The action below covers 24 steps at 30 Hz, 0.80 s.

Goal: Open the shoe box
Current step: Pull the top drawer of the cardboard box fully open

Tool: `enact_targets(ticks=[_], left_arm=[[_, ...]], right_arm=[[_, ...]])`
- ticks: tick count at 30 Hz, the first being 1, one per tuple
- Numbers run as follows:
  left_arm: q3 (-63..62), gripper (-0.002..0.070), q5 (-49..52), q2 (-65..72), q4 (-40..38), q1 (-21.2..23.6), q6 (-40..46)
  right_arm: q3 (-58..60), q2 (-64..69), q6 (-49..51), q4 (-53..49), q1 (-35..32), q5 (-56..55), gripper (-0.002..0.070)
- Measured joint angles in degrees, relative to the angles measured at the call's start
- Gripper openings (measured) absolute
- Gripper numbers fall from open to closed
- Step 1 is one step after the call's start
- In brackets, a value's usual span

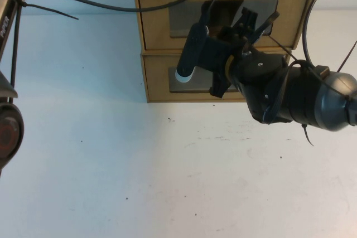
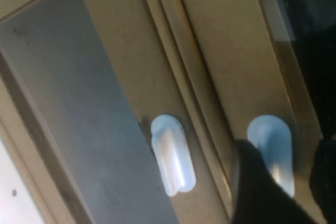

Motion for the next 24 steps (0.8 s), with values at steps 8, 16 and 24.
enact_targets(ticks=[8, 16, 24], left_arm=[[0.0, -0.0004, 0.0, 0.0, 0.0, 0.0, 0.0], [0.0, -0.0004, 0.0, 0.0, 0.0, 0.0, 0.0], [0.0, -0.0004, 0.0, 0.0, 0.0, 0.0, 0.0]], right_arm=[[-0.3, 0.2, 0.0, 0.0, -0.3, -0.6, 0.0127], [-0.3, 0.3, 0.0, 0.0, -0.4, -0.7, 0.0074], [-0.4, 0.4, -0.3, -0.2, -0.4, -0.8, 0.0015]])
